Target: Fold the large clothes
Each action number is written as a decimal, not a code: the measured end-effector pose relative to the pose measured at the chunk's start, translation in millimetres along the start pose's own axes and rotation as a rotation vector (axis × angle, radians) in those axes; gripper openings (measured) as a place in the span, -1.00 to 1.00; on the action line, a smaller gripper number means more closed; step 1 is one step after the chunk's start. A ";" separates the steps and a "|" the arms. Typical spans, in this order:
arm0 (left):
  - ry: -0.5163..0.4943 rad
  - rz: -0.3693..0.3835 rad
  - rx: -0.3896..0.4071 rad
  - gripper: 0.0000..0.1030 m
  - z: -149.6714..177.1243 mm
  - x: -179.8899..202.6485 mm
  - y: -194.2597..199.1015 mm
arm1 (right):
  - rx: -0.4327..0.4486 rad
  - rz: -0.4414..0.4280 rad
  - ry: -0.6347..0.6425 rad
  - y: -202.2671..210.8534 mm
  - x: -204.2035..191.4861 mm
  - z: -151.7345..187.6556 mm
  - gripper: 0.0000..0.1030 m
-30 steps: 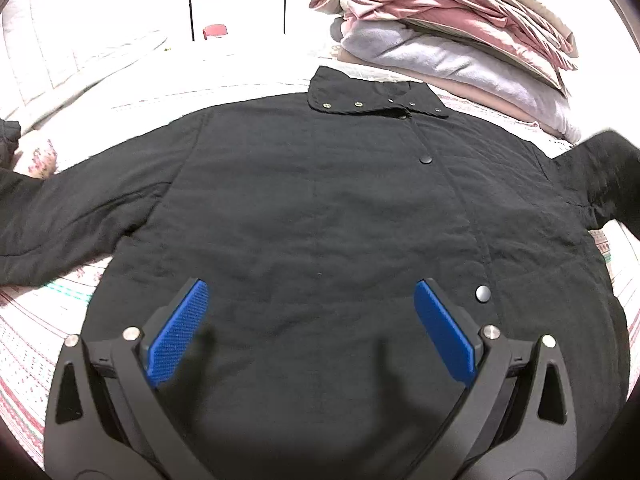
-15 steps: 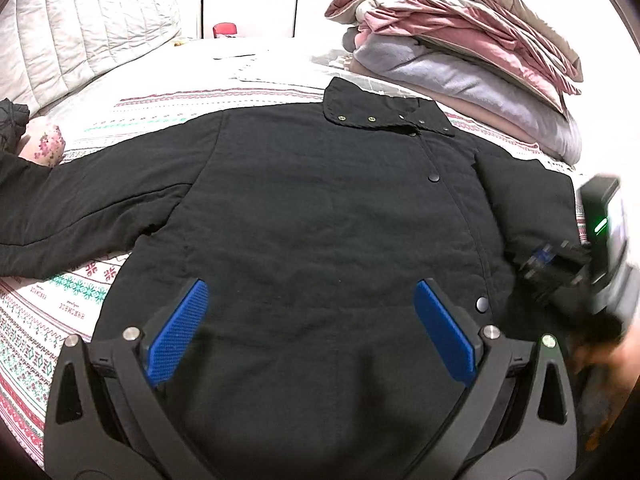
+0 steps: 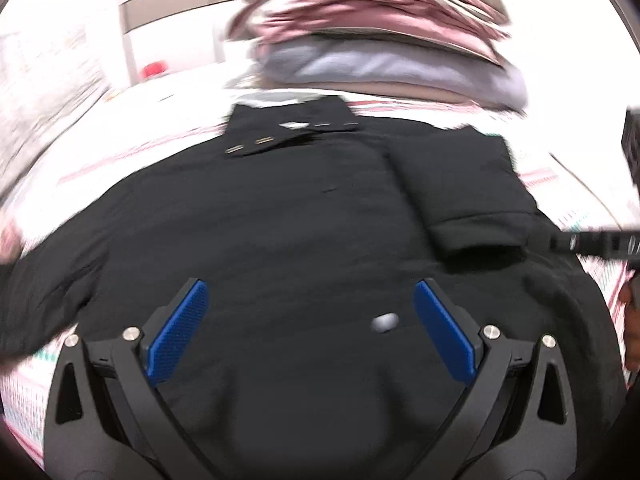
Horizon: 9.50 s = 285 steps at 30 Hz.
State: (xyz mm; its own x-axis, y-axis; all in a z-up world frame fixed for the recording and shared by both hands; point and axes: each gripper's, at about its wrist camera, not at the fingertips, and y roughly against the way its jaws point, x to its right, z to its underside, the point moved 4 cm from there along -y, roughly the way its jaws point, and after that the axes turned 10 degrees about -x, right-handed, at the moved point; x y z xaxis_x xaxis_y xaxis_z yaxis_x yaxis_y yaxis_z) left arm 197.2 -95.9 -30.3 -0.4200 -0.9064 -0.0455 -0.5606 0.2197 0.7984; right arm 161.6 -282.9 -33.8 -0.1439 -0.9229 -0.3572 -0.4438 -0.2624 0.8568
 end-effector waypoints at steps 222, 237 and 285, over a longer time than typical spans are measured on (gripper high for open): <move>0.326 0.052 -0.203 0.95 160.3 -192.1 77.6 | 0.177 0.133 -0.050 69.9 -2.9 117.3 0.59; 0.367 0.243 -0.196 0.95 236.6 -197.5 101.6 | 0.121 0.101 -0.066 103.3 81.9 191.3 0.59; 0.500 0.633 -0.232 -0.48 296.4 -163.6 78.1 | 0.010 -0.223 -0.172 68.5 114.9 240.7 0.00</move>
State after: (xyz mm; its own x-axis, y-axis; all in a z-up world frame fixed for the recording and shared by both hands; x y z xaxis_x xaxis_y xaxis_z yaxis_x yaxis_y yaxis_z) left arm 10.5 176.5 -138.5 -0.2092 -0.7024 0.6803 -0.1415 0.7101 0.6897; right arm -98.2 -339.1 -105.7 -0.1888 -0.7810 -0.5953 -0.4897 -0.4505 0.7464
